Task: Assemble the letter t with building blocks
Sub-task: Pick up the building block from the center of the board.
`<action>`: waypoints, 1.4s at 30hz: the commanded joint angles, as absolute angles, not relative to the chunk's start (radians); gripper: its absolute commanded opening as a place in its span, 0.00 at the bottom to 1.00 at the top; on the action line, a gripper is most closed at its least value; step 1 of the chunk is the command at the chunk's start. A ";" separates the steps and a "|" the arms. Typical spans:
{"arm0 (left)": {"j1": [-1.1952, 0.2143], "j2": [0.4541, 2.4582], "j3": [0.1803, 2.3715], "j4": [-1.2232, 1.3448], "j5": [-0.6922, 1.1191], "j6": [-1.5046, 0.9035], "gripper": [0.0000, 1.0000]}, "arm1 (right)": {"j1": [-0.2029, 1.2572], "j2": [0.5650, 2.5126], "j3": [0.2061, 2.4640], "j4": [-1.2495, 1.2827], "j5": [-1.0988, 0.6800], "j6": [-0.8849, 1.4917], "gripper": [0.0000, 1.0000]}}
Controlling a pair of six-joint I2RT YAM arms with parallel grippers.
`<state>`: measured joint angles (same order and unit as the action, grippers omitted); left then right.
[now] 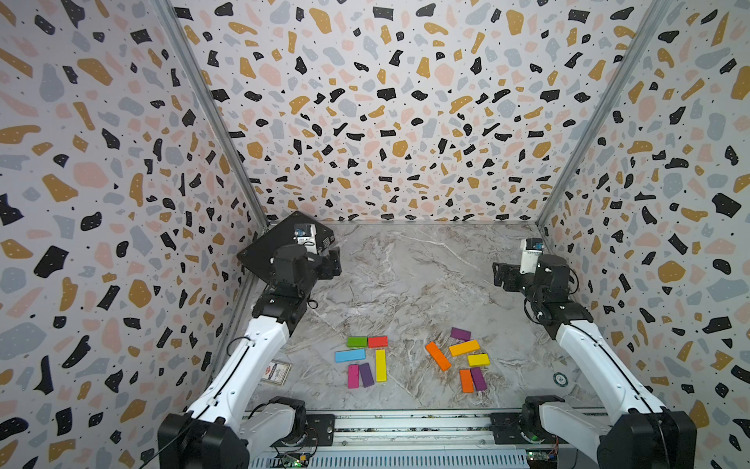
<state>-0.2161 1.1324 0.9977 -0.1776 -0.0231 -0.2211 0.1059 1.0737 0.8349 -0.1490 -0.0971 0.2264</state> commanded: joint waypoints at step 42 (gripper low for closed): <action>-0.632 1.275 0.845 -0.904 -0.005 -0.624 0.89 | 1.137 1.123 0.721 -0.236 -0.022 0.590 0.93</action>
<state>-0.6258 1.2922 0.8738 -0.9409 0.0006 -0.5755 1.1320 1.1423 0.7353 -0.2504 -0.0299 0.5846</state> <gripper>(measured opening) 0.883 0.926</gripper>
